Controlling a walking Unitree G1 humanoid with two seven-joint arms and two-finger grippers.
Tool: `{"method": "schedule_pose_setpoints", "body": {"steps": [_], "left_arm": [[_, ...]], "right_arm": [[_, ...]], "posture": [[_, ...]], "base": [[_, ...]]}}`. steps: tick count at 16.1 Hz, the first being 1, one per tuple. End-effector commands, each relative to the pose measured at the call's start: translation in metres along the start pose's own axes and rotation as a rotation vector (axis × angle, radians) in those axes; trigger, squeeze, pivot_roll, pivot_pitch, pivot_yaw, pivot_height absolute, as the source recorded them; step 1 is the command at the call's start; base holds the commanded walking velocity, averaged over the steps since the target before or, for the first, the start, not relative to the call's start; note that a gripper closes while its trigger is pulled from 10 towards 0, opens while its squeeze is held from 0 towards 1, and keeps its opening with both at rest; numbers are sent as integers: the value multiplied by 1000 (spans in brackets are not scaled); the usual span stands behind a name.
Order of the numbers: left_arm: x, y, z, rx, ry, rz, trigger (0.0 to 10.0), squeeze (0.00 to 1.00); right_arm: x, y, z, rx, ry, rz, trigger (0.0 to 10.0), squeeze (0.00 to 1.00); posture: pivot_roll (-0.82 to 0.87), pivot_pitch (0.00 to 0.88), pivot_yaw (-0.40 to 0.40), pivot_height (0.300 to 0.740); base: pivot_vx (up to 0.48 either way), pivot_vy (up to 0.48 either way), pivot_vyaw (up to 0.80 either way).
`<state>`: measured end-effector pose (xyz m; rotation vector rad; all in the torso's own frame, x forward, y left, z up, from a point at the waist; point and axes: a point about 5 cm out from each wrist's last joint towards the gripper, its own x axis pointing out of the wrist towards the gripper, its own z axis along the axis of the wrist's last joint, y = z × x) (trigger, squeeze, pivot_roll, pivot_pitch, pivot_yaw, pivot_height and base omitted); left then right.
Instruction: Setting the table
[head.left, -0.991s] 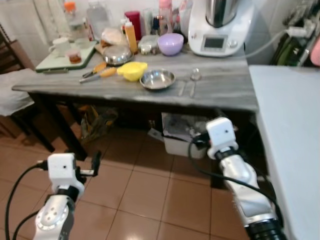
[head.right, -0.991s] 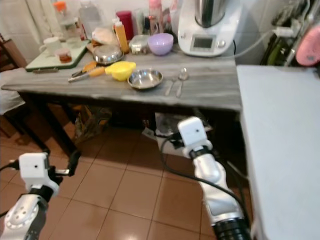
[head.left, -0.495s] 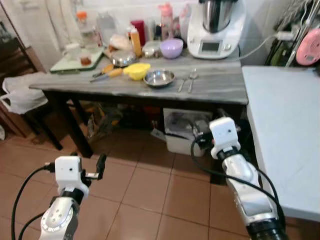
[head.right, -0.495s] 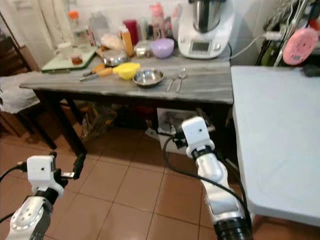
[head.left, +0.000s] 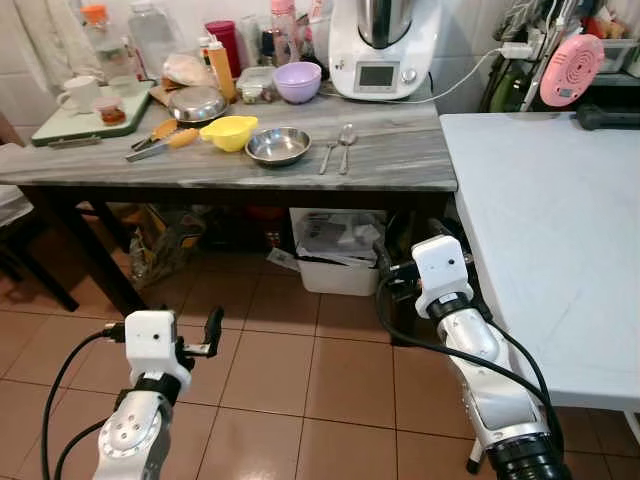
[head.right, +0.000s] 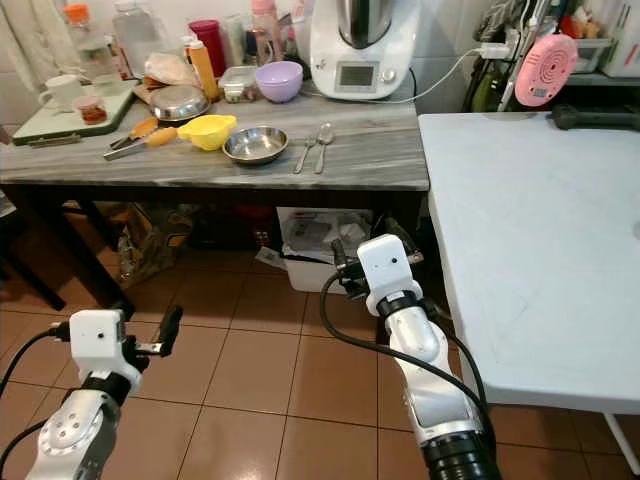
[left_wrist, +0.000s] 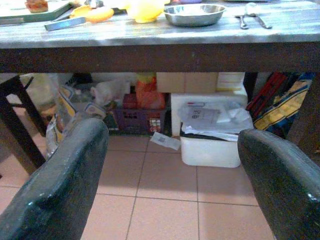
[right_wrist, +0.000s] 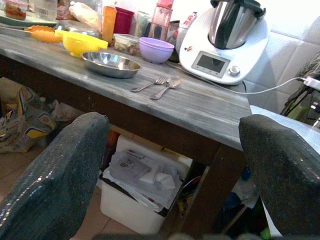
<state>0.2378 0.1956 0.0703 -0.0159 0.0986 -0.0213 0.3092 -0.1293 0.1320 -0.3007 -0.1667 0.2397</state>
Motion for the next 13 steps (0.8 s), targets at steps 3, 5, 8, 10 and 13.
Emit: {"method": "schedule_pose_setpoints", "body": {"steps": [3,5,8,10,13], "left_arm": [[2,-3,1,9,-7,-3,10000,0],[3,-4,1,2,-6,-4,10000,0],[4,-4,0,11,4,3,10000,0],[3,-5,-1,9,8,3,10000,0],[1,-6,-3,14,22,-3,10000,0]], "right_arm": [[4,2,1,2,2,11,10000,0],[5,1,1,3,1,9,10000,0],[6,2,3,7,-6,9,10000,0],[6,2,3,7,-7,10,10000,0],[7,3,3,6,-10,11,10000,0]], "posture": [[-119,0,73,740],[-118,0,72,740],[-116,0,71,740],[-114,0,71,740],[-116,0,72,740]], "base": [[0,0,-725],[0,0,-725],[0,0,-171],[0,0,0],[-184,0,0]]}}
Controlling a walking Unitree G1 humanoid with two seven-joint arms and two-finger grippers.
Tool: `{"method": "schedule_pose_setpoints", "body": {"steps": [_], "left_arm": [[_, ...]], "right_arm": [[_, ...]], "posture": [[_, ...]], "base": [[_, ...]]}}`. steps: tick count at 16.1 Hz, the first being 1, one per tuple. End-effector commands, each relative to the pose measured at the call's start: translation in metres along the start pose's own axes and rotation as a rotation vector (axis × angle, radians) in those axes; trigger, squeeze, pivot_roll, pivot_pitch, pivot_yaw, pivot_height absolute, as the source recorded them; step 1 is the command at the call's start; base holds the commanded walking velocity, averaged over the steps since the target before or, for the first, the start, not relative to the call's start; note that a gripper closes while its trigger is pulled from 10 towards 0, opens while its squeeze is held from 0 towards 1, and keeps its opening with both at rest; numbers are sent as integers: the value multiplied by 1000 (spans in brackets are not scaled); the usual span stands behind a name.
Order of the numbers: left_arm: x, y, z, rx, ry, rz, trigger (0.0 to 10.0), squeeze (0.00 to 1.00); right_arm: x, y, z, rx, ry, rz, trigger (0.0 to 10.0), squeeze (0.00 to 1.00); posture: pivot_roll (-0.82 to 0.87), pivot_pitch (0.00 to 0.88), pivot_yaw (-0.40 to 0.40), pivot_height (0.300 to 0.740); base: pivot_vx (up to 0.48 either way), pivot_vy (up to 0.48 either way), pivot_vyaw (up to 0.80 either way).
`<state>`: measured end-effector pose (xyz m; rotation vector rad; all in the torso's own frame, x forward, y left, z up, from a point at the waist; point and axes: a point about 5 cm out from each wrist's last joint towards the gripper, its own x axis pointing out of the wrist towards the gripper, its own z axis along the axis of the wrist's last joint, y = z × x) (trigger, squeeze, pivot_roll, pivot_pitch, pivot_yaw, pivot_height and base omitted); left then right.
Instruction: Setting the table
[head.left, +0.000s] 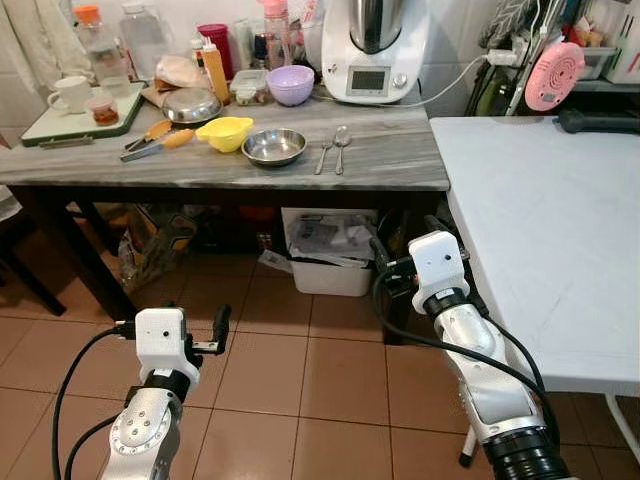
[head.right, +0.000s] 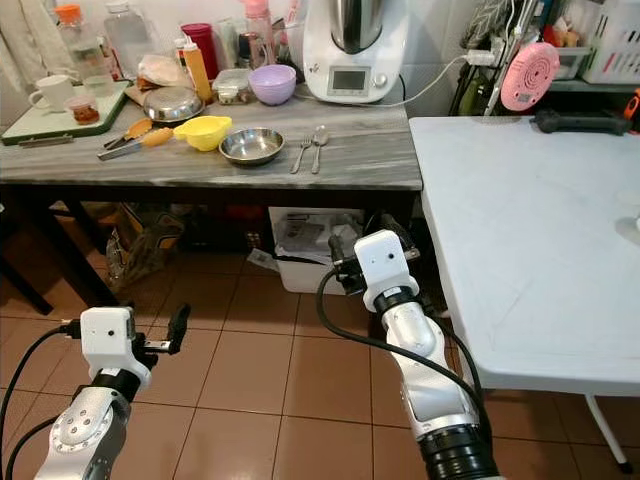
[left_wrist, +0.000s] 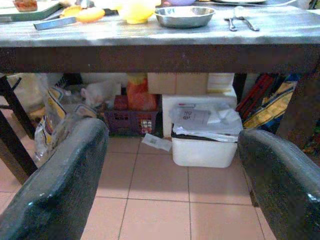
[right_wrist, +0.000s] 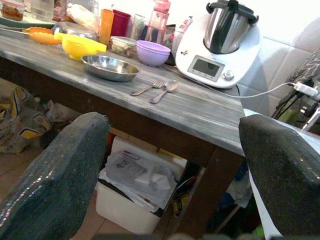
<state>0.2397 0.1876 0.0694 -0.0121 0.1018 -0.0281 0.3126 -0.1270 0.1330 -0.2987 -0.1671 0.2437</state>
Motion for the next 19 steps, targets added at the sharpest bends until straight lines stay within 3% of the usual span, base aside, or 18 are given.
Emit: {"method": "schedule_pose_setpoints", "body": {"steps": [1,10,15,17,19], "left_arm": [[-1,1,-3,11,20,2,10000,0],[-1,0,-5,22,28,-14,10000,0],[-5,2,-5,8,22,-21,10000,0],[-6,1,-5,-1,21,-28,10000,0],[-7,0,-7,7,21,-13,10000,0]], "right_arm": [[3,2,2,3,-9,6,10000,0],[1,0,0,4,2,-10,10000,0],[-1,1,-2,4,10,-16,10000,0],[-2,-5,-6,5,34,-52,10000,0],[-5,-19,-14,81,103,-152,10000,0]], "posture": [[-117,0,72,740],[-120,0,79,740],[-111,0,85,740],[-106,0,89,740],[-97,0,89,740]], "base": [[-296,0,0],[-337,0,0],[0,0,0],[0,0,0],[0,0,0]]}}
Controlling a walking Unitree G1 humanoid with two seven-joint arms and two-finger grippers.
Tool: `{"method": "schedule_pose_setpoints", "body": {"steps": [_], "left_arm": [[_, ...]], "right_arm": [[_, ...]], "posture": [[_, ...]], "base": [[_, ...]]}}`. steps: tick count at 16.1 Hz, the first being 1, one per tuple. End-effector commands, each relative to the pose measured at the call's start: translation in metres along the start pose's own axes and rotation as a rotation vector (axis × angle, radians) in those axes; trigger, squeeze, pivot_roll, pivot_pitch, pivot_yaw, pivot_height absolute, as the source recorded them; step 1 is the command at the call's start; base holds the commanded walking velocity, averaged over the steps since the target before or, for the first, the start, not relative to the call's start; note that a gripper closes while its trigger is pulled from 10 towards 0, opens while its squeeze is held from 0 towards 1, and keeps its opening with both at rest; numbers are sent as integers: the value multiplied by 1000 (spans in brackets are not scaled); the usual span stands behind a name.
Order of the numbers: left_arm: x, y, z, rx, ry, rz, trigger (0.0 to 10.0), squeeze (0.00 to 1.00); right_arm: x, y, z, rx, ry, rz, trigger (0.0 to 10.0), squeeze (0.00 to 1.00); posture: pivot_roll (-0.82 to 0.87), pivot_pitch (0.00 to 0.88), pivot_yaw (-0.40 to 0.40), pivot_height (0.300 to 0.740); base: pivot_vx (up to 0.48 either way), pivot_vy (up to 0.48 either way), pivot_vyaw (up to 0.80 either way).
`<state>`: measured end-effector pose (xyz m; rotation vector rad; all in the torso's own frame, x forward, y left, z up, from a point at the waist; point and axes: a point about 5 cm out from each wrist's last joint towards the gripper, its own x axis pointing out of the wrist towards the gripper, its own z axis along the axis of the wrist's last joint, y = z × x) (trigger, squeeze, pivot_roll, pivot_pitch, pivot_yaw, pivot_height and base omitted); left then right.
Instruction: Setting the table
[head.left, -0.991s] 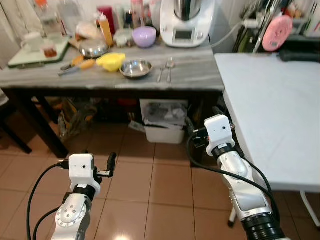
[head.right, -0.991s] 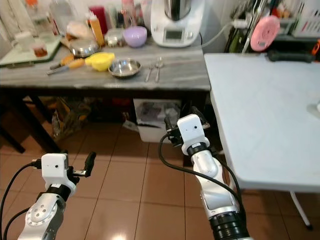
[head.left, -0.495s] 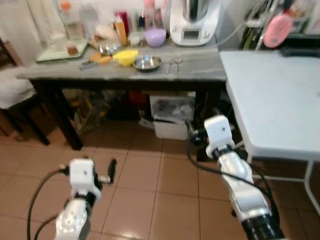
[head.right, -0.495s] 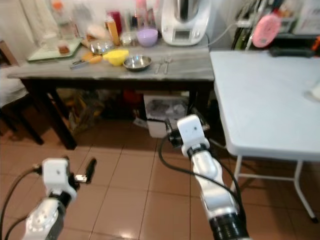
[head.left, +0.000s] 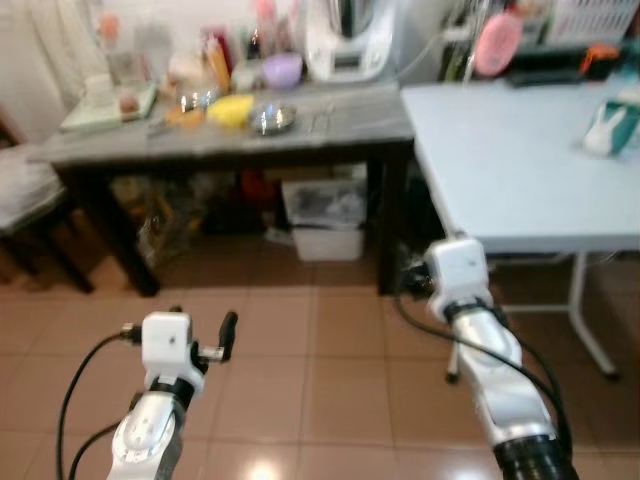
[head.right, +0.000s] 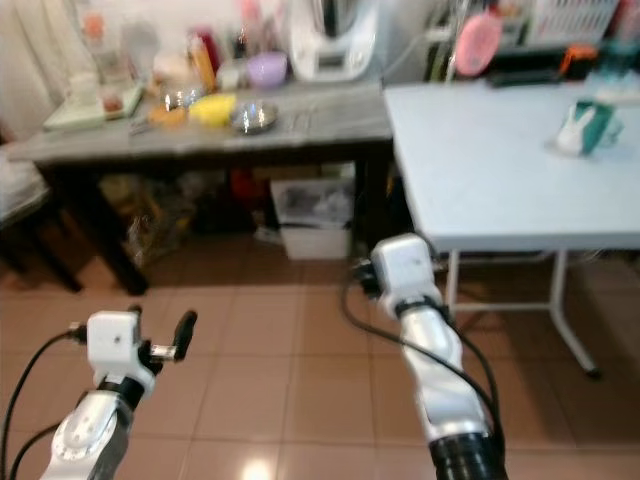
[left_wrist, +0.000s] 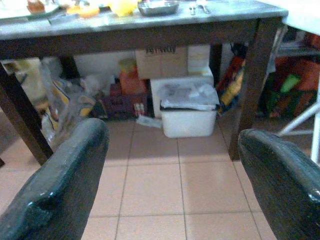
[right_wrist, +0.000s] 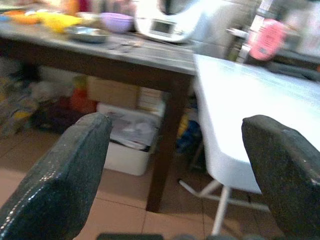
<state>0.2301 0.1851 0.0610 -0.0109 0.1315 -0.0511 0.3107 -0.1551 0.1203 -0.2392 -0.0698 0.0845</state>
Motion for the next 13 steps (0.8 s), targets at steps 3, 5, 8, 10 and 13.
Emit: {"method": "schedule_pose_setpoints", "body": {"steps": [3,5,8,10,13], "left_arm": [[-5,4,-1,13,-9,10,10000,0],[-7,3,-2,5,-4,-5,10000,0],[-11,5,-8,22,18,-7,10000,0],[-21,11,-20,28,61,5,10000,0],[-23,10,-22,19,64,8,10000,0]], "right_arm": [[-25,-11,-18,-21,50,-8,10000,0],[-40,-17,-32,-30,102,-14,10000,0],[-44,-14,-32,-12,109,-18,10000,0],[-56,-14,-45,30,172,-34,10000,0],[-59,-15,-45,27,178,-29,10000,0]], "posture": [[-95,0,86,740],[-103,0,93,740],[-110,0,97,740],[-110,0,93,740],[-113,0,89,740]], "base": [[0,0,0],[0,0,0],[0,0,0],[0,0,0],[0,0,0]]}}
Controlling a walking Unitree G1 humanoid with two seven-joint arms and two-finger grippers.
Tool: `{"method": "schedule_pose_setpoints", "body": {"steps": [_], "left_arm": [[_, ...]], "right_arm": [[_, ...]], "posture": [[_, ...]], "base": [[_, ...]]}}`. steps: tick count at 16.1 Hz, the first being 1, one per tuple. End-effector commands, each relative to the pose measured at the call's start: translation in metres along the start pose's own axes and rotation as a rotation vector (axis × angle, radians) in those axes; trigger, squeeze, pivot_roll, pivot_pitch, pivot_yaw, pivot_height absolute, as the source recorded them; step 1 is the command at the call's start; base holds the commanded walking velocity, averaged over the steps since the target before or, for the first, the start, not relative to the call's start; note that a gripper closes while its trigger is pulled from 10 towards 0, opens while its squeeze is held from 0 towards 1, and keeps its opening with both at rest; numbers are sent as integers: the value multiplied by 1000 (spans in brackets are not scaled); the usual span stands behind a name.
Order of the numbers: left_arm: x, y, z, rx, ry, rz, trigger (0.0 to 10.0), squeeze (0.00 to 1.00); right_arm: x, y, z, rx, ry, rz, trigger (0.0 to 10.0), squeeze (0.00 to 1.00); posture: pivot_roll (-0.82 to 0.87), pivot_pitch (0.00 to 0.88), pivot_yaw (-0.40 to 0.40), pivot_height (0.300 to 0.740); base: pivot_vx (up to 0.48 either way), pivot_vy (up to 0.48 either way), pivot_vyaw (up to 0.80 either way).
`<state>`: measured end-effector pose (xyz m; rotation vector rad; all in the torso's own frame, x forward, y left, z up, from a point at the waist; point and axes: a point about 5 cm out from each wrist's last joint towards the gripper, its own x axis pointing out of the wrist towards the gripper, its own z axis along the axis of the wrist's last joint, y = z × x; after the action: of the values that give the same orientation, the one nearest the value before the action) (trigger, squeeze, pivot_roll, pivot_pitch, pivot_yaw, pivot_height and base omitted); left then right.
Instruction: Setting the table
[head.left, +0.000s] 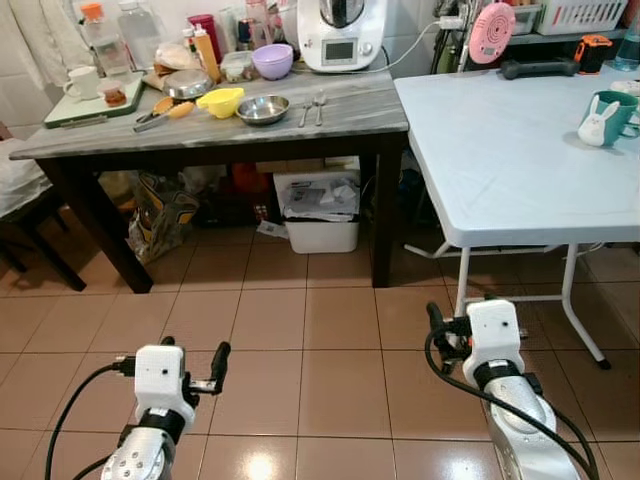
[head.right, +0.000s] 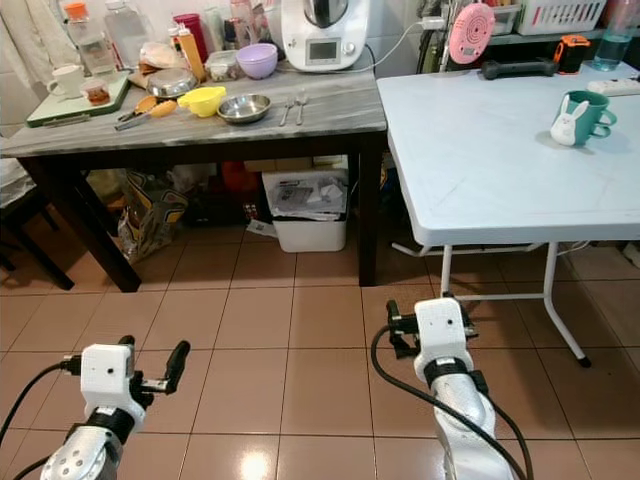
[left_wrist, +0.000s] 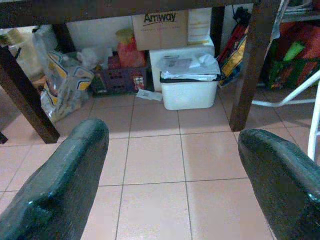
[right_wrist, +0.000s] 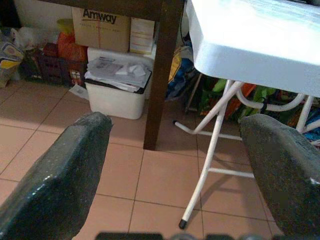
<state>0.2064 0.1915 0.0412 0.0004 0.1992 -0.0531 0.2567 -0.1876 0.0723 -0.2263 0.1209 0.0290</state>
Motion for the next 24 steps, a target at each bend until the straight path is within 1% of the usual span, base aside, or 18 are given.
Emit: {"method": "schedule_pose_setpoints", "body": {"steps": [1,2,5,8,10,17,24], "left_arm": [[-2,2,2,6,-13,5,10000,0],[0,-2,5,-8,-29,-2,10000,0],[0,-3,6,4,-34,-3,10000,0],[2,-4,8,9,-46,-3,10000,0],[4,-6,8,-2,-49,-20,10000,0],[8,-10,10,-5,-55,-32,10000,0],[10,-11,13,-3,-58,-35,10000,0]], "right_arm": [[1,1,9,3,-26,11,10000,0],[4,2,16,0,-45,17,10000,0],[5,2,18,-1,-49,24,10000,0],[8,6,21,-1,-57,38,10000,0],[8,8,22,-8,-58,49,10000,0],[12,7,27,-15,-69,48,10000,0],[15,8,32,-14,-82,45,10000,0]], "posture": [[-112,0,86,740],[-112,0,82,740],[-112,0,74,740],[-112,1,71,740],[-114,0,69,740],[-124,0,67,740],[-122,3,72,740]], "base": [[0,0,0],[0,0,0],[0,0,0],[0,0,0],[0,-247,0],[0,-399,0],[0,0,0]]}}
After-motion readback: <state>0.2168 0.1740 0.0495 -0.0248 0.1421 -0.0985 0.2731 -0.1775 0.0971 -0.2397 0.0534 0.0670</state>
